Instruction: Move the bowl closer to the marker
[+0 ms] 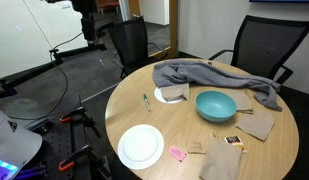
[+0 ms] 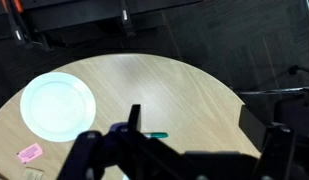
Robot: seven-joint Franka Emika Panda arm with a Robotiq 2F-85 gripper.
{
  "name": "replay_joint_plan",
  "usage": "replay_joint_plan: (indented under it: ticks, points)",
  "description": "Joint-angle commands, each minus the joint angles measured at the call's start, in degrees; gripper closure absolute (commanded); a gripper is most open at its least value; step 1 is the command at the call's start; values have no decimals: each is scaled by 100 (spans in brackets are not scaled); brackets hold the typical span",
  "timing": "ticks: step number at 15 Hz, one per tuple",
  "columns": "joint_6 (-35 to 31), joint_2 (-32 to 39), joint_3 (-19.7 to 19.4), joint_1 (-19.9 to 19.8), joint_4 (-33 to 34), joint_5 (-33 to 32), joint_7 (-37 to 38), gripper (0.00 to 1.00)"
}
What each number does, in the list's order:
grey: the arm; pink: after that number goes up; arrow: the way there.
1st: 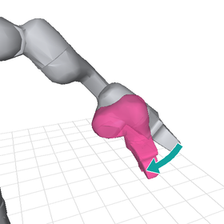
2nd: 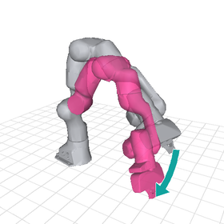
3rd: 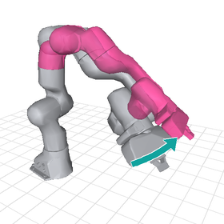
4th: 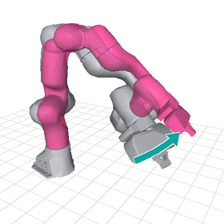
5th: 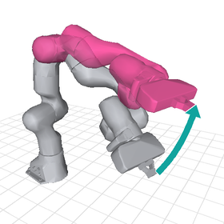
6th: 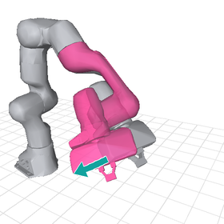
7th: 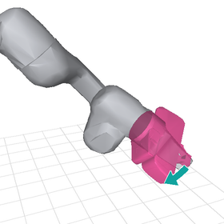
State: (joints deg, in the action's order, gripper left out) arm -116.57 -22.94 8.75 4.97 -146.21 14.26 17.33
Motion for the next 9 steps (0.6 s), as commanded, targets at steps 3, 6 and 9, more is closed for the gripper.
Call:
replay_joint_plan:
  ticks: [3, 6, 9]
  points:
    - [7, 1, -18, 17, 5, -9, 6, 0]
    - [7, 1, -18, 17, 5, -9, 5, 0]
    - [-173, -10, 4, -21, -5, -167, -51, 0]
